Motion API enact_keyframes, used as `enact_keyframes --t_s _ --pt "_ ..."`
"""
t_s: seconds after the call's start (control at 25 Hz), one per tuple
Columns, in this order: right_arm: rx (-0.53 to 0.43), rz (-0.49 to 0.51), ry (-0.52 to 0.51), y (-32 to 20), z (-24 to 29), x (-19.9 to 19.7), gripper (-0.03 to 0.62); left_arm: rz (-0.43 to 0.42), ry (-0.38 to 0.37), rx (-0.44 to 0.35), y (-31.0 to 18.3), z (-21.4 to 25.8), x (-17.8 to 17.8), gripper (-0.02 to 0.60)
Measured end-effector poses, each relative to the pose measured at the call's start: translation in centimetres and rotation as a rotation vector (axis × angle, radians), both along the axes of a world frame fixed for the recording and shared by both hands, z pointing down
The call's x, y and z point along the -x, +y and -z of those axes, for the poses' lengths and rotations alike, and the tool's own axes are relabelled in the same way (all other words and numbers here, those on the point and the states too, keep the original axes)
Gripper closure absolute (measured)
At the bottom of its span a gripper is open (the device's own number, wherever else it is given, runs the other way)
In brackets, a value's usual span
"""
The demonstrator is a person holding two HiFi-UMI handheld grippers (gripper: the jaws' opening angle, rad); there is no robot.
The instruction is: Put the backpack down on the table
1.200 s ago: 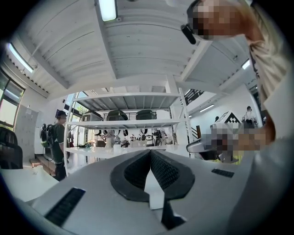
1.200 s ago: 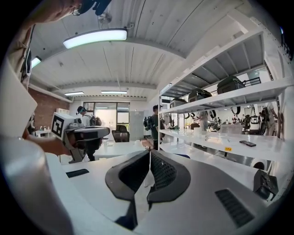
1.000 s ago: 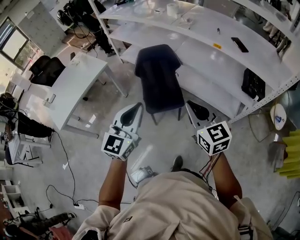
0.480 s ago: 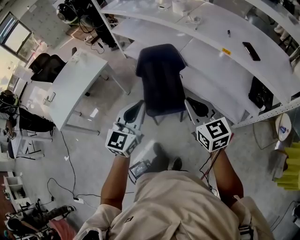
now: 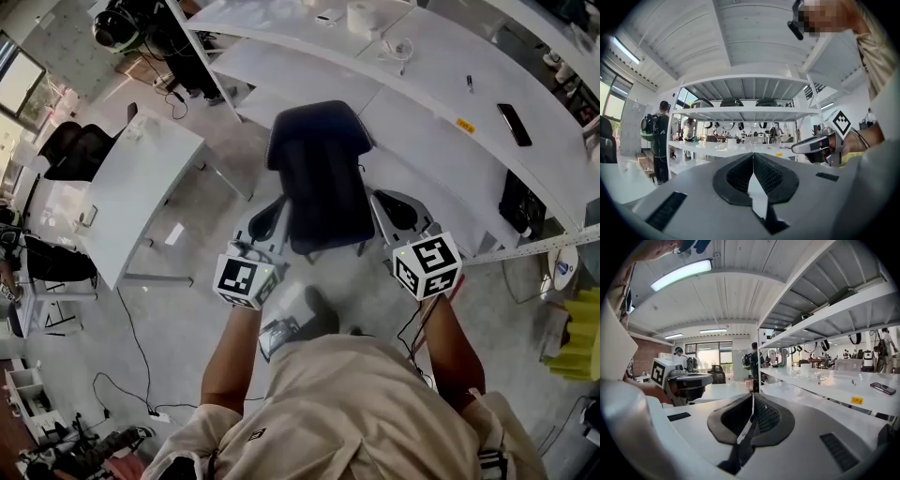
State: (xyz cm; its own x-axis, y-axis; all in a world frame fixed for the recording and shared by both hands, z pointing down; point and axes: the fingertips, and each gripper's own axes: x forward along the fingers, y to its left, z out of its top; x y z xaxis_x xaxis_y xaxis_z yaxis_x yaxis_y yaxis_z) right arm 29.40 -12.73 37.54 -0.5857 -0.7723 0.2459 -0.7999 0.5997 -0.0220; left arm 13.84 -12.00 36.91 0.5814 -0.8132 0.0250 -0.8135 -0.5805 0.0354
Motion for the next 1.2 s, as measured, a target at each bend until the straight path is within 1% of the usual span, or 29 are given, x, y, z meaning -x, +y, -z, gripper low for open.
enact_keyframes --t_s 0.32,0.52,0.76,0.8,0.84,0.88,0.96,1.0,1.04,1.08,1.16,1.2 --pt "0.011 -0.035 -0.002 -6.2 -1.7 2.5 0.566 -0.019 0.005 0.029 -6.5 -2.1 3.0 0.568" --pt "0.049 -0.008 0.007 -8.8 -4.4 3.4 0.566 0.014 0.003 0.103 -9.2 -5.7 3.8 0.566" --pt "0.131 0.027 -0.010 -14.5 -9.3 3.5 0.563 0.053 -0.022 0.190 -14.0 -10.4 4.0 0.566" --pt "0.150 0.033 -0.012 -15.6 -10.4 3.6 0.549 0.067 -0.025 0.213 -14.9 -11.6 4.2 0.566" --pt "0.171 0.041 -0.015 -16.7 -11.5 3.8 0.470 0.084 -0.026 0.239 -15.8 -12.9 4.5 0.566" --pt "0.193 0.052 -0.019 -17.7 -12.7 3.8 0.437 0.102 -0.026 0.266 -16.7 -14.2 4.6 0.566" --pt "0.233 0.073 -0.026 -19.6 -15.2 3.7 0.419 0.123 -0.032 0.314 -18.2 -17.2 4.2 0.561" --pt "0.253 0.078 -0.028 -20.5 -16.7 3.5 0.410 0.128 -0.034 0.337 -18.9 -18.8 3.8 0.519" --pt "0.273 0.081 -0.028 -21.4 -18.4 3.3 0.400 0.133 -0.034 0.361 -19.7 -20.5 3.3 0.446" --pt "0.293 0.083 -0.026 -22.3 -20.2 3.2 0.391 0.140 -0.032 0.389 -20.4 -22.3 3.0 0.407" --pt "0.335 0.082 -0.016 -24.0 -23.9 3.1 0.377 0.159 -0.030 0.440 -21.7 -26.0 2.4 0.359" --pt "0.356 0.080 -0.010 -24.6 -25.8 3.2 0.372 0.169 -0.029 0.463 -22.2 -27.7 2.2 0.348"
